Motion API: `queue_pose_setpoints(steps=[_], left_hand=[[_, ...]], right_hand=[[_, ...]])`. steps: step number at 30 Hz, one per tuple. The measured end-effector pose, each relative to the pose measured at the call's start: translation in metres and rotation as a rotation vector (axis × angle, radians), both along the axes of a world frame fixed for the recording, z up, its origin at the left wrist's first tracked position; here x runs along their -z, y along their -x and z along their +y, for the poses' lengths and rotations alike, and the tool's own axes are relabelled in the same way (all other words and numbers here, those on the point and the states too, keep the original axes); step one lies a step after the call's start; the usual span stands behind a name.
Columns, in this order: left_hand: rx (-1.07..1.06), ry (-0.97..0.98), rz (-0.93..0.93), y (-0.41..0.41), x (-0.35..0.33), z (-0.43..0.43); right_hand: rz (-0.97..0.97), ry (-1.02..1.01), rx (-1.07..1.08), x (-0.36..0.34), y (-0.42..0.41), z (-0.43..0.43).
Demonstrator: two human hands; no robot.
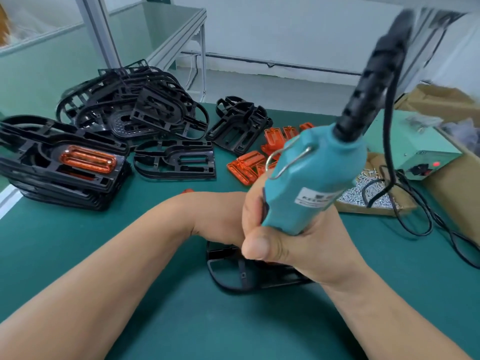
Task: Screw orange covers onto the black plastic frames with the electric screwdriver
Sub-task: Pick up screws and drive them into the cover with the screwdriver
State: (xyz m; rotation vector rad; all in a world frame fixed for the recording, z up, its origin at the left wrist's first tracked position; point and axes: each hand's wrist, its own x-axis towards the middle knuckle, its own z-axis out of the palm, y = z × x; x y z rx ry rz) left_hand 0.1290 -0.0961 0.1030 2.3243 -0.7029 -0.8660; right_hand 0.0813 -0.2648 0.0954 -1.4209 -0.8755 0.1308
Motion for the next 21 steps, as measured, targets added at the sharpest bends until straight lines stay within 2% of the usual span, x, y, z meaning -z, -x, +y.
queue_pose_setpoints(steps=[2, 5, 8, 12, 17, 21], left_hand=[[-0.012, 0.069, -0.017, 0.002, 0.005, 0.006], [0.013, 0.051, 0.001, 0.003, 0.009, 0.006], [0.055, 0.042, -0.017, -0.002, 0.015, -0.004], [0.036, 0.046, -0.014, -0.007, 0.019, -0.004], [0.051, 0.1, 0.066, -0.01, 0.019, 0.003], [0.086, 0.191, 0.146, -0.012, 0.019, 0.011]], right_hand=[[0.034, -0.015, -0.004, 0.002, 0.002, -0.001], [0.08, -0.084, -0.048, 0.003, 0.001, 0.003], [0.109, -0.274, 0.075, 0.001, -0.009, -0.002], [0.207, -0.592, 0.127, -0.006, -0.026, -0.022], [0.324, -0.734, 0.342, 0.001, -0.035, -0.048], [0.366, -0.797, 0.423, 0.006, -0.034, -0.055]])
